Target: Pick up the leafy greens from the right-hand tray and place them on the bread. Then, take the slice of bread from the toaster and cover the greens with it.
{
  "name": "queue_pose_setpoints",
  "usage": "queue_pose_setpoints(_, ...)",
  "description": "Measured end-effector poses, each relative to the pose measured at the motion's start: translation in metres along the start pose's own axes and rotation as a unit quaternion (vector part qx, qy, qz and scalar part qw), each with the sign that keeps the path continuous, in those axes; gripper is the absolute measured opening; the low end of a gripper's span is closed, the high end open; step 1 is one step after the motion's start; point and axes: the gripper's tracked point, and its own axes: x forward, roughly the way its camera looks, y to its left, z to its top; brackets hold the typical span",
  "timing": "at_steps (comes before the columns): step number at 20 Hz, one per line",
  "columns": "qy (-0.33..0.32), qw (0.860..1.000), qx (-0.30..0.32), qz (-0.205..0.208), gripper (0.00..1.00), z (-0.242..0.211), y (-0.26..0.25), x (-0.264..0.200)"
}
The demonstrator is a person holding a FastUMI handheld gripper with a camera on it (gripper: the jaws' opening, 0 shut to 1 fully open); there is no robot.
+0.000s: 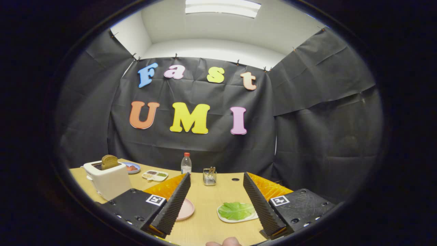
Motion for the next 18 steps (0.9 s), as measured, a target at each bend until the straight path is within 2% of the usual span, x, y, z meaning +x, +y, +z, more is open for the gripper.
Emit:
queue_pose_setpoints(7, 0.014, 1.0, -0.007, -0.009, 0.95, -0.003, -0.026, 0.017)
queue_pose_setpoints(10, 0.03, 0.999, 0.013, -0.021, 0.95, -0.007, -0.054, 0.032)
queue_pose_setpoints(13, 0.066, 0.997, 0.042, -0.028, 0.95, -0.032, -0.082, 0.05)
queue_pose_setpoints(15, 0.117, 0.99, 0.077, -0.02, 0.95, -0.062, -0.094, 0.064)
queue_pose_setpoints(18, 0.184, 0.972, 0.143, -0.013, 0.96, -0.104, -0.108, 0.087)
